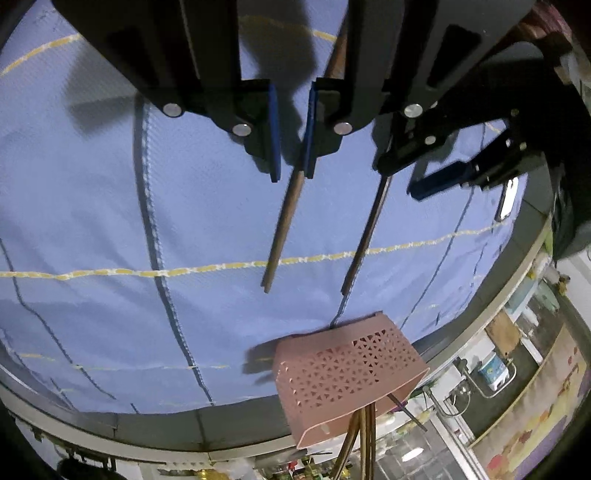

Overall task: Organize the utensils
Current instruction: 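Lower both tools to the last chopsticks and grasp one each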

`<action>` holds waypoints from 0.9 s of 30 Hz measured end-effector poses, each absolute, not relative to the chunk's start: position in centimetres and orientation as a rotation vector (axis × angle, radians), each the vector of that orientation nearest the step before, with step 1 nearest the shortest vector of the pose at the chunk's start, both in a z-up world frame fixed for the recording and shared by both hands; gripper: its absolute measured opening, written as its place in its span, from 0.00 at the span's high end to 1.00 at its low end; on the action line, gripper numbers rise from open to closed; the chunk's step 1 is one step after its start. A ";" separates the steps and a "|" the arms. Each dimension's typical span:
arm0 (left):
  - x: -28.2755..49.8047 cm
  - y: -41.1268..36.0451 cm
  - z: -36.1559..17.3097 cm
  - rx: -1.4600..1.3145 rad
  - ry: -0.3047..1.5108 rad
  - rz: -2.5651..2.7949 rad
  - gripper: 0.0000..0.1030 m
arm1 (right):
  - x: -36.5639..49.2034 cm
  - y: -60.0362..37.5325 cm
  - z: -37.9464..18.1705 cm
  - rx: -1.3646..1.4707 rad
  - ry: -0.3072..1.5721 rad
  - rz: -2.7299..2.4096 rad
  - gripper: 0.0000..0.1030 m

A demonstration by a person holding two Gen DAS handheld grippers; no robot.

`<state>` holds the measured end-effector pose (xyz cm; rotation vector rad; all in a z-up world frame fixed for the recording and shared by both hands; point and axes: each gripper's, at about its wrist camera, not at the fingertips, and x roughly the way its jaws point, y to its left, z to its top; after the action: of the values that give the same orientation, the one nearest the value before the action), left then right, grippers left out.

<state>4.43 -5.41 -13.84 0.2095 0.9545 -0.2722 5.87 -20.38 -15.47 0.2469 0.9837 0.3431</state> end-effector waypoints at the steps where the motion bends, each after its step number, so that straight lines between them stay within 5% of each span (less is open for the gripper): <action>1: 4.4 -5.0 -13.8 0.207 0.953 -0.270 0.74 | 6.1 -20.3 -15.5 0.249 0.982 0.345 0.85; 4: 4.2 -4.0 -13.8 0.206 0.949 -0.261 0.90 | 6.3 -20.1 -15.6 0.235 0.967 0.344 0.83; 7: 3.9 -3.2 -14.0 0.215 0.937 -0.250 0.94 | 6.2 -19.6 -15.5 0.199 0.958 0.341 0.83; 13: 2.6 -0.6 -14.0 0.175 0.949 -0.246 0.94 | 6.9 -18.8 -15.4 0.136 0.951 0.332 0.83; 17: 1.5 0.5 -14.1 0.160 0.962 -0.249 0.94 | 6.9 -17.9 -15.5 0.061 0.941 0.343 0.92; 27: 4.1 -0.6 -13.9 0.227 0.961 -0.250 0.94 | 7.2 -17.8 -15.2 0.025 1.015 0.437 0.91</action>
<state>4.07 -0.61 -13.95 0.2272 0.9611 -0.2504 7.22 -17.76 -15.19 0.0246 1.0151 0.4368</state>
